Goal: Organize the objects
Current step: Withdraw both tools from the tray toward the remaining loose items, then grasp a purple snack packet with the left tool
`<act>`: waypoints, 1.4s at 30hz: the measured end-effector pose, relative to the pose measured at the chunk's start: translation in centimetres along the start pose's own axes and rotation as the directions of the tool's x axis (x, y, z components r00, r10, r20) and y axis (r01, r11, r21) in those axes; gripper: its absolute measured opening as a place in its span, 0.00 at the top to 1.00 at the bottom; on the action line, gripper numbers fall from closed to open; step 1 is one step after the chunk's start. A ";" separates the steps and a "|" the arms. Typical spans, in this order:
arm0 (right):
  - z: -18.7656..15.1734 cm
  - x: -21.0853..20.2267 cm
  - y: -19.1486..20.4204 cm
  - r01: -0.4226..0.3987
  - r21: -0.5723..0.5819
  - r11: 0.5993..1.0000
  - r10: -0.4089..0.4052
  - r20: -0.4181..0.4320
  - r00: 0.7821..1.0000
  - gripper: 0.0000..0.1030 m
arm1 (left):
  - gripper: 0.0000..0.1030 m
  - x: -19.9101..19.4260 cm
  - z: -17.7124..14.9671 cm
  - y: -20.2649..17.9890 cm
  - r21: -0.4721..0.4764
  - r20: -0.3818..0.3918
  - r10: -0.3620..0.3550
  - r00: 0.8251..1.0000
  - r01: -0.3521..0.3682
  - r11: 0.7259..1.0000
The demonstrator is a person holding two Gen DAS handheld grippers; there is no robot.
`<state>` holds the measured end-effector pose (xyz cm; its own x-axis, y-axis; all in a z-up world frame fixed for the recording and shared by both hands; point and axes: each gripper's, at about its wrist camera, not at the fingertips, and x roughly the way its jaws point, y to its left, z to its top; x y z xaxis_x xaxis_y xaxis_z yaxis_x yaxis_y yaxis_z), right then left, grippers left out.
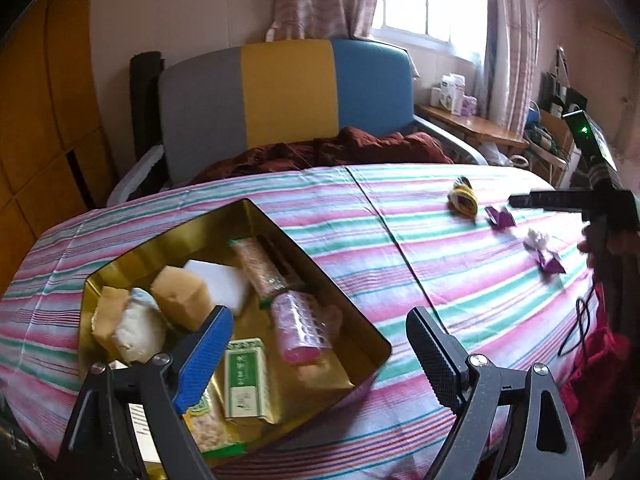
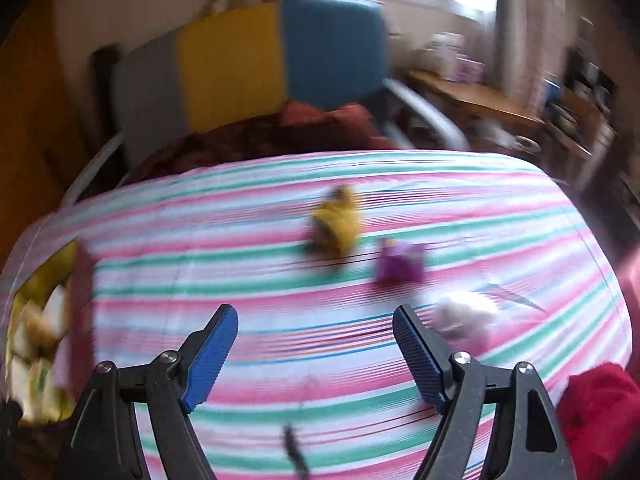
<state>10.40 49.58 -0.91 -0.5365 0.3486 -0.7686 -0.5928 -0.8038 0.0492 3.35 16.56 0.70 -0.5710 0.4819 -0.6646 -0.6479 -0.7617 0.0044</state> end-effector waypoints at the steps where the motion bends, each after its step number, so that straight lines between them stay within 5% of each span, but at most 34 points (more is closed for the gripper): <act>1: -0.1 0.3 -1.8 0.034 0.052 0.998 -0.034 0.004 0.999 0.21 | 0.14 0.2 -0.1 -0.3 0.004 -0.007 -0.006 1.000 0.006 1.000; 4: -0.8 0.5 -8.0 0.035 0.307 0.951 -0.044 0.022 0.999 0.21 | 0.14 0.5 -0.5 -1.2 0.014 -0.023 -0.033 0.999 0.034 0.999; 7: -2.0 -0.7 -13.6 0.012 0.569 0.822 -0.067 0.075 0.995 0.18 | 0.14 0.5 -0.7 -2.5 0.034 -0.017 -0.073 0.997 0.074 0.997; 12: -3.3 -0.7 -16.5 -0.004 0.687 0.727 -0.058 0.067 0.996 0.18 | 0.14 1.1 -1.4 -4.5 0.087 -0.051 -0.114 0.992 0.118 0.989; 26: -4.3 1.1 -16.9 -0.066 0.734 0.676 0.050 0.043 0.998 0.18 | 0.14 3.4 -1.4 -7.4 0.158 -0.129 -0.156 0.979 0.175 0.972; 36: -3.9 -1.1 -16.4 -0.182 0.709 0.682 0.073 0.182 0.981 0.18 | 0.19 7.6 0.4 -11.6 0.191 -0.170 -0.196 0.966 0.227 0.955; 42: -3.9 -4.5 -15.7 -0.252 0.646 0.721 0.047 0.317 0.947 0.18 | 0.31 9.7 3.5 -16.4 0.296 -0.140 -0.314 0.939 0.342 0.892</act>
<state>24.46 58.74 -0.73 -0.7262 0.4453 -0.5238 -0.6803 -0.3558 0.6408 6.70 35.26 -3.15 -0.2621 0.6311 -0.7301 -0.9225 -0.3861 -0.0025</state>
